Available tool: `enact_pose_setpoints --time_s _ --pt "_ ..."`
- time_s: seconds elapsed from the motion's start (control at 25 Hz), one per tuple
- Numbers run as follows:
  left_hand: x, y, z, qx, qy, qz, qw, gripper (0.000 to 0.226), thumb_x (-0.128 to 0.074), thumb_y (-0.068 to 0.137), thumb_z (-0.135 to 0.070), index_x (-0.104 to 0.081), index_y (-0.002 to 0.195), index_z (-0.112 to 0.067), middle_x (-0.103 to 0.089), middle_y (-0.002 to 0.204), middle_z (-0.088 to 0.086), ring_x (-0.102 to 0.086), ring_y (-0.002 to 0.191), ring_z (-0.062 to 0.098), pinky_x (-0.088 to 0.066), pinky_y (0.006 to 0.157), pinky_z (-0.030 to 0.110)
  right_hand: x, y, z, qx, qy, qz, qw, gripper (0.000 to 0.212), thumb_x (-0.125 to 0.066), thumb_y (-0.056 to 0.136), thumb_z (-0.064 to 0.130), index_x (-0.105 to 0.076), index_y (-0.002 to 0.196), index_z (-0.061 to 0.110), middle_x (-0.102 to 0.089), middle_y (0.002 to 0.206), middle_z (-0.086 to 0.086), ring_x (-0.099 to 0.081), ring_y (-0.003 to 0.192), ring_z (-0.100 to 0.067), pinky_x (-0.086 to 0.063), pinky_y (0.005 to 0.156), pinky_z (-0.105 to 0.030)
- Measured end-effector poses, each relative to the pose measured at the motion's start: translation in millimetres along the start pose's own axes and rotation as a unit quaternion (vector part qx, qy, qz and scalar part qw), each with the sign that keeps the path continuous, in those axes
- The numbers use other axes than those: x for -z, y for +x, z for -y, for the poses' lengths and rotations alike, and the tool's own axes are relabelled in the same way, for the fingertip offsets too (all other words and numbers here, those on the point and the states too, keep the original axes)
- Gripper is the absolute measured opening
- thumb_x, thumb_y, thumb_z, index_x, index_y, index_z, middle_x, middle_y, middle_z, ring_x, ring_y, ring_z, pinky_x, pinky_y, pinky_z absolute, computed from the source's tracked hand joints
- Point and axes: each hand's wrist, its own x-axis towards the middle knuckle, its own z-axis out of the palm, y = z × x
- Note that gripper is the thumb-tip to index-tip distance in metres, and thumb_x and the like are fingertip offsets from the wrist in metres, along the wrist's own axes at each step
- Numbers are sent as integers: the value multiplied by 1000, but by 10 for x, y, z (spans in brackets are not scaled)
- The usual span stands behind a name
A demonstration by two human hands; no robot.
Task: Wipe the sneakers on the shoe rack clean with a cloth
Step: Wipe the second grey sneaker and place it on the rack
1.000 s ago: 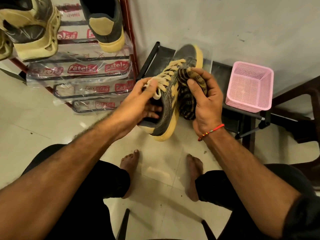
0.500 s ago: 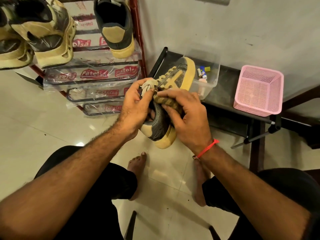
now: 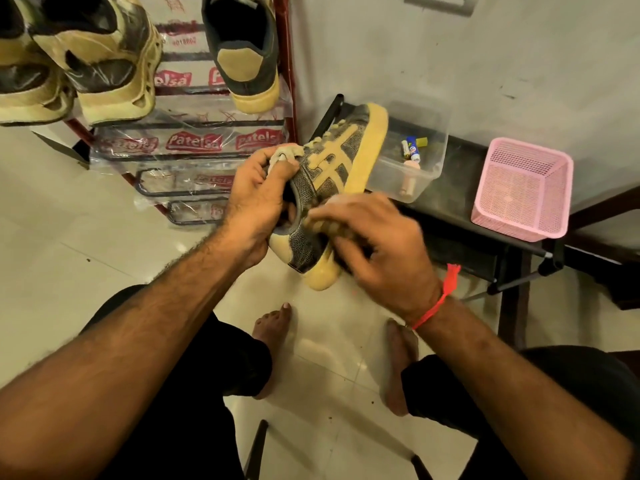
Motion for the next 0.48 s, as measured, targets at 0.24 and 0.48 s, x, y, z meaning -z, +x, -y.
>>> enact_pose_setpoints --time_s 0.24,0.48 --pt "19 -12 -52 0 13 4 1000 21 -55 102 -13 -61 122 -8 -70 92 10 -63 66 19 -46 49 33 92 138 -229 -25 -27 -42 998 27 -64 89 -3 -71 114 6 -70 112 -10 -64 104 -29 -49 94 -46" --pt "194 -229 -442 41 -45 129 990 69 -66 94 -16 -35 155 -20 -70 124 10 -73 93 17 -60 70 30 125 112 -72 -138 145 -96 975 25 -64 93 3 -70 117 8 -71 112 1 -65 110 -10 -51 100 -33"
